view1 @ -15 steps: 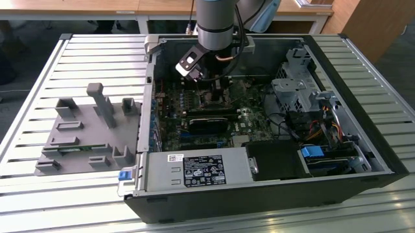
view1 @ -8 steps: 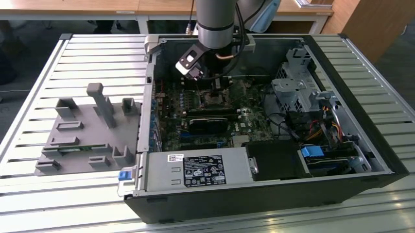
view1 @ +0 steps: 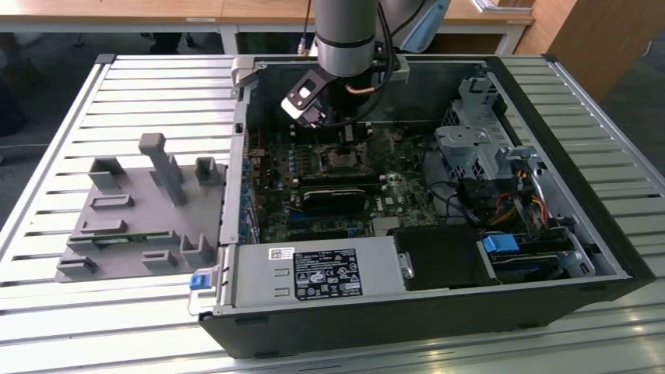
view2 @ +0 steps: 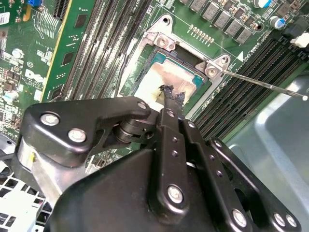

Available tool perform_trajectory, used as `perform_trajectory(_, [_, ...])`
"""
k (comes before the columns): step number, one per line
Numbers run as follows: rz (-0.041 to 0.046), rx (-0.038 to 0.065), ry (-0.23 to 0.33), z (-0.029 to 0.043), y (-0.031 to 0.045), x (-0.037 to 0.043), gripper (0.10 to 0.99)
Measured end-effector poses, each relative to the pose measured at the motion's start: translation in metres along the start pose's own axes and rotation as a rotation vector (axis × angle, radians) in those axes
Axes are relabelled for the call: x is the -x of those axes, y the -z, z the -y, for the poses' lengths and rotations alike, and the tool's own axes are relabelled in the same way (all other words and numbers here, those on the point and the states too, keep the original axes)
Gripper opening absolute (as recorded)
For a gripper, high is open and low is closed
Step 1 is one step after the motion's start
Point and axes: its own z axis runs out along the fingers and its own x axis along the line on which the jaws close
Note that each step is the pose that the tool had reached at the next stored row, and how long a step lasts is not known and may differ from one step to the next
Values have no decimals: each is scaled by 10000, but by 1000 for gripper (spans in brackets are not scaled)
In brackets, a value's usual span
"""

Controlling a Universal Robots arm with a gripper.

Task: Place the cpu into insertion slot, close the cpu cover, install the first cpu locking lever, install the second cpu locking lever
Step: 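Place the cpu into insertion slot, then close the cpu cover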

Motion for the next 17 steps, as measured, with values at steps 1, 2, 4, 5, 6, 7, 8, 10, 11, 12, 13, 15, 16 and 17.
perform_trajectory(1, [1, -2, -1, 0, 3, 0, 106])
perform_trajectory(2, [1, -2, 0, 0, 8, 0, 106])
perform_trajectory(4, [0, -2, 0, -1, 16, 0, 106])
perform_trajectory(5, [0, -2, -1, -2, 22, 0, 106])
perform_trajectory(6, [0, -2, 0, -2, 29, 0, 106])
perform_trajectory(7, [0, -2, 0, -3, 37, 0, 106])
perform_trajectory(8, [0, -2, 0, -3, 45, 0, 106])
perform_trajectory(10, [-1, -2, 0, -4, 56, -1, 106])
perform_trajectory(11, [-1, -4, 1, -6, 61, -1, 106])
perform_trajectory(12, [0, -5, 0, -6, 67, -1, 106])
perform_trajectory(13, [-1, -7, 0, -7, 73, -1, 106])
perform_trajectory(15, [0, -12, 0, -8, 82, -1, 106])
perform_trajectory(16, [-1, -13, -1, -9, 88, -1, 106])
perform_trajectory(17, [-1, -17, 0, -9, 93, -1, 106])
